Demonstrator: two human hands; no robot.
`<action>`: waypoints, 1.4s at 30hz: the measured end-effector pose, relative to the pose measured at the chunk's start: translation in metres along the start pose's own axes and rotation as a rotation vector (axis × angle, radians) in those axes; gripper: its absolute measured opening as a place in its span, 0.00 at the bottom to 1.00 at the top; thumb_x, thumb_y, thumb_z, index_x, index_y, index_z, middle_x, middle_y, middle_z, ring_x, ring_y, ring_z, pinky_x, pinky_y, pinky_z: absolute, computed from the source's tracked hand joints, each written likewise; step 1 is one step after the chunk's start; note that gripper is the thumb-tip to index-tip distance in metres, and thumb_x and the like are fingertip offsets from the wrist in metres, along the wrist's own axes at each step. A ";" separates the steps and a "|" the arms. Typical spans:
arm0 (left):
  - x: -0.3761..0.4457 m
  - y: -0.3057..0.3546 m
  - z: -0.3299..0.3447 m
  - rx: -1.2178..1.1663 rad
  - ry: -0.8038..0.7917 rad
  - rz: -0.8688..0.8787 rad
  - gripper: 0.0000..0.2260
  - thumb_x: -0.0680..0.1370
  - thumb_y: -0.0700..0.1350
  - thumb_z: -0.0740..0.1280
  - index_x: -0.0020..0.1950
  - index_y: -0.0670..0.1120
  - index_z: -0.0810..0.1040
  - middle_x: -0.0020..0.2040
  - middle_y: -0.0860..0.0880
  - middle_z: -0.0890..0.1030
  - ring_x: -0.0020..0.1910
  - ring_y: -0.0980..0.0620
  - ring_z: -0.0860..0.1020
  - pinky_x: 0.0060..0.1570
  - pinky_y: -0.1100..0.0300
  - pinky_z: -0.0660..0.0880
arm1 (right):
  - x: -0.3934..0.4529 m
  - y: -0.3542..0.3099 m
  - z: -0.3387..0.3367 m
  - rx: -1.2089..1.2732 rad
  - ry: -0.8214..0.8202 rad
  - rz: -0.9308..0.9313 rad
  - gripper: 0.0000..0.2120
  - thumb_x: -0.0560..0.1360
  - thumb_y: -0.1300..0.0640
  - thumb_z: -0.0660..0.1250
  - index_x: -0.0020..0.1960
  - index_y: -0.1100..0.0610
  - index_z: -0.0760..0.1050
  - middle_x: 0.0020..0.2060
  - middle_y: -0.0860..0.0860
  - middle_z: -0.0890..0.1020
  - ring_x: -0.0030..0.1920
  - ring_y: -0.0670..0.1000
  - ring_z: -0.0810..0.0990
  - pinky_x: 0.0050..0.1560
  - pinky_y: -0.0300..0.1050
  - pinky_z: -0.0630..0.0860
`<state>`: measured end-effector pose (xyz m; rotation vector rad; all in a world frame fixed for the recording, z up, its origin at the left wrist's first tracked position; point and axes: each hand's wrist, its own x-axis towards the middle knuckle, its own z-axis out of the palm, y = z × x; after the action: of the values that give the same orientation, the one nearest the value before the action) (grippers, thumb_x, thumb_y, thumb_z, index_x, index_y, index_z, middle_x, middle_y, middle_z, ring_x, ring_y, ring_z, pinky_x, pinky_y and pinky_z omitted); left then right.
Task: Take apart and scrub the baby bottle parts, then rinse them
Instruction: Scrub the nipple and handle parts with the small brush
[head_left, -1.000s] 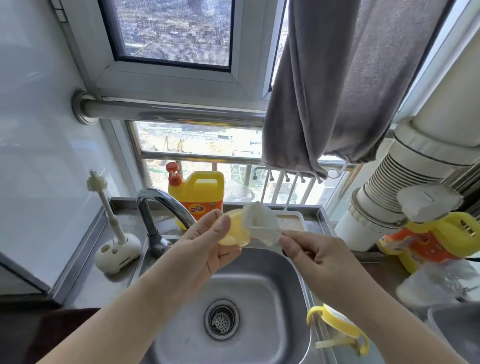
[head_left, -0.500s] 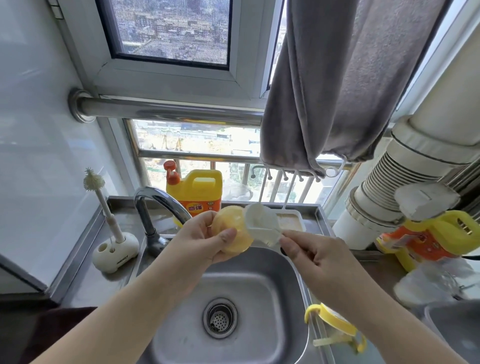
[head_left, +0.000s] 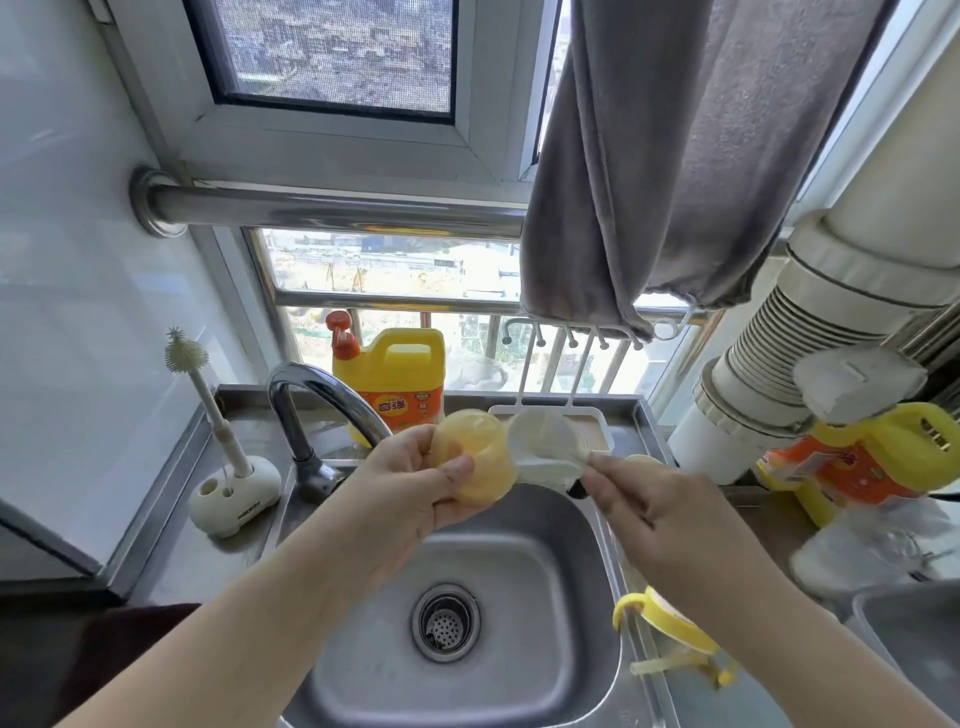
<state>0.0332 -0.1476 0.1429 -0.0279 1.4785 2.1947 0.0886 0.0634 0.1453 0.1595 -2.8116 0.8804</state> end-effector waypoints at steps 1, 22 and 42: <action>0.000 -0.003 0.002 -0.022 -0.010 0.000 0.11 0.75 0.32 0.63 0.56 0.38 0.75 0.53 0.39 0.82 0.49 0.45 0.83 0.46 0.55 0.81 | 0.000 0.000 0.001 0.012 0.010 -0.012 0.21 0.74 0.38 0.56 0.58 0.46 0.79 0.30 0.27 0.70 0.38 0.27 0.72 0.40 0.24 0.67; 0.003 -0.030 -0.005 0.060 -0.052 -0.020 0.08 0.70 0.37 0.71 0.46 0.40 0.74 0.42 0.42 0.82 0.39 0.50 0.82 0.40 0.62 0.79 | 0.014 -0.017 0.023 0.824 -0.207 0.590 0.07 0.72 0.61 0.70 0.50 0.56 0.80 0.30 0.52 0.82 0.24 0.42 0.71 0.28 0.37 0.62; 0.005 -0.040 -0.004 0.451 0.040 0.026 0.18 0.67 0.32 0.66 0.39 0.55 0.85 0.42 0.49 0.86 0.41 0.55 0.82 0.43 0.63 0.79 | -0.007 -0.016 0.027 -0.654 -0.141 -0.097 0.11 0.65 0.48 0.76 0.44 0.49 0.79 0.32 0.49 0.78 0.28 0.52 0.79 0.25 0.40 0.69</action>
<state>0.0439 -0.1379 0.1053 0.0992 1.9704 1.8405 0.0941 0.0351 0.1308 0.2608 -3.0166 -0.0977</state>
